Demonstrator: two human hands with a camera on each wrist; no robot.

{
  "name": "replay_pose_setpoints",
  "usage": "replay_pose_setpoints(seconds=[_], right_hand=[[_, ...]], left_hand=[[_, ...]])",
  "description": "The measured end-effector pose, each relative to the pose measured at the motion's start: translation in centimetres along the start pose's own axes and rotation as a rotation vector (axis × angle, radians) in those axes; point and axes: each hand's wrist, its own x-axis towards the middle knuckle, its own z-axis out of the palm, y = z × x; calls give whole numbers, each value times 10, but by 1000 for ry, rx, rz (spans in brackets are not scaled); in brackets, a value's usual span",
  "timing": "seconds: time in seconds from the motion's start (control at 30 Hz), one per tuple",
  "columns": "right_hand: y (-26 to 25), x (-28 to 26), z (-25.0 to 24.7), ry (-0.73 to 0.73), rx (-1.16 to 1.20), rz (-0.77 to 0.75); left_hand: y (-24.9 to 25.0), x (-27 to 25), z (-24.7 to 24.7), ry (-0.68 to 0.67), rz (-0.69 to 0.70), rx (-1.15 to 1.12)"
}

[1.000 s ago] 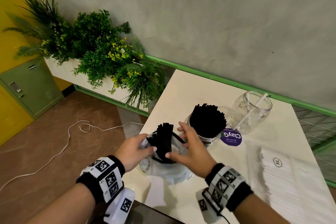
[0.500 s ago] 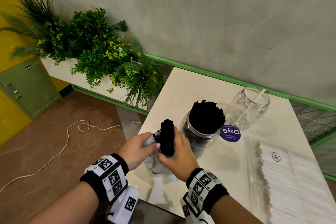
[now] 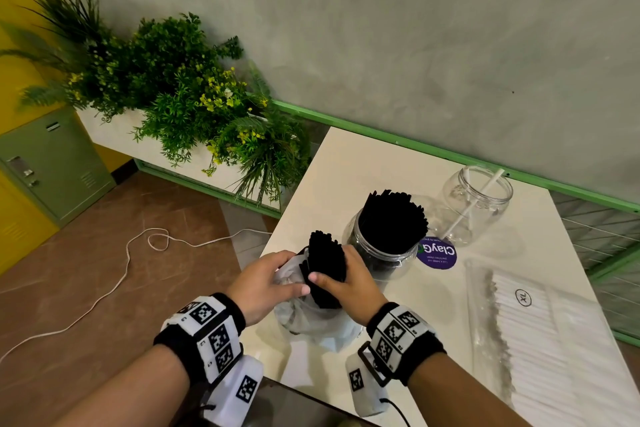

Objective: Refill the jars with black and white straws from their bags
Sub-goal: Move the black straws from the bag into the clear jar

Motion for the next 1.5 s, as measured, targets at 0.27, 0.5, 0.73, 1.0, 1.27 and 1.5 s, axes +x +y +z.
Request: replay_pose_setpoints(seconds=[0.27,0.5,0.73,1.0,1.27,1.5], right_hand=[[-16,-5,-16,53,288,64],[-69,-4,-57,234,426,-41],[-112,13,-98,503,582,-227],[-133,21,-129,809,526,-447],[-100,20,-111,916,448,-346],[-100,5,-106,851,378,-467]], left_hand=[[-1,1,-2,73,-70,83],[-1,4,-3,96,-84,152],[4,4,-2,88,-89,139],[6,4,-4,87,-85,149],[5,2,-6,47,-89,120],[5,1,-6,47,-89,119]])
